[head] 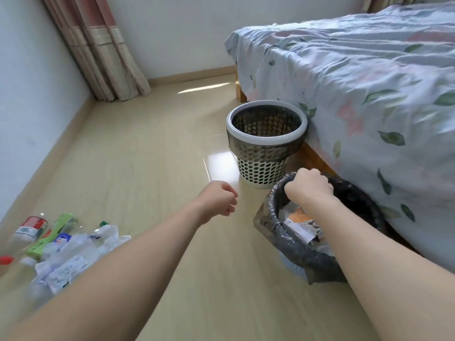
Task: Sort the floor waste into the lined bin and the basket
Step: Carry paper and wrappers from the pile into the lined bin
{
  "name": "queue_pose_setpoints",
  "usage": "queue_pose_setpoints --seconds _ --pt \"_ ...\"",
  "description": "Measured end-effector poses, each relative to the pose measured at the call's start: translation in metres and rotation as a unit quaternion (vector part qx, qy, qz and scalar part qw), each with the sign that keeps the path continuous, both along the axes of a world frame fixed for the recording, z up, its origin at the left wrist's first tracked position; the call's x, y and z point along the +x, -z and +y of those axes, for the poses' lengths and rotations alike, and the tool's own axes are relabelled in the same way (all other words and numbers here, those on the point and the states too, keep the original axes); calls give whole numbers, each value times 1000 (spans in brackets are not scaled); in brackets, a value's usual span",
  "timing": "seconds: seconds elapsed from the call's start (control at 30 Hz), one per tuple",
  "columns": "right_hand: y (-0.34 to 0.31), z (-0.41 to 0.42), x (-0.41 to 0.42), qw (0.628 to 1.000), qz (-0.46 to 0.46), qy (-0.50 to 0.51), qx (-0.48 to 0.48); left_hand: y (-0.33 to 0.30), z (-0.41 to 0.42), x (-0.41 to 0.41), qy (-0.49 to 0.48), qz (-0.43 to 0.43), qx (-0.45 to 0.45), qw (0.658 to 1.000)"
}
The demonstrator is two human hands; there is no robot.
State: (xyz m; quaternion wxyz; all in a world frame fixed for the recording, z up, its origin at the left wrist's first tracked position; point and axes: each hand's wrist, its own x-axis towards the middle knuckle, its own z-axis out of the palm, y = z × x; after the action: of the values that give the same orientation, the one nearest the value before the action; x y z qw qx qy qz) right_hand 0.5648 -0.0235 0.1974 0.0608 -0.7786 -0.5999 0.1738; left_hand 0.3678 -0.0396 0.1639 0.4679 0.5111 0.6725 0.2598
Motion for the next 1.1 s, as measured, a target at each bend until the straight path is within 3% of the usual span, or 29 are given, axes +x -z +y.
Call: queue_pose_setpoints --seconds 0.13,0.33,0.6,0.9,1.0,1.1 --pt "4 -7 -94 984 41 -160 71 2 -29 -94 -43 53 -35 997" --pt "39 -62 -256 930 80 -360 6 17 -117 -258 -118 131 -101 979" --pt "110 -121 -405 889 87 -440 -93 67 -239 -435 -252 175 -174 936" --pt "155 -110 -492 881 51 -464 -77 132 -218 -471 -259 157 -142 942" --pt "167 -108 -517 846 -26 -529 -52 147 -213 -480 -250 208 -131 937" --pt "177 -106 -534 808 -118 -576 -48 162 -215 -482 -226 204 -167 938"
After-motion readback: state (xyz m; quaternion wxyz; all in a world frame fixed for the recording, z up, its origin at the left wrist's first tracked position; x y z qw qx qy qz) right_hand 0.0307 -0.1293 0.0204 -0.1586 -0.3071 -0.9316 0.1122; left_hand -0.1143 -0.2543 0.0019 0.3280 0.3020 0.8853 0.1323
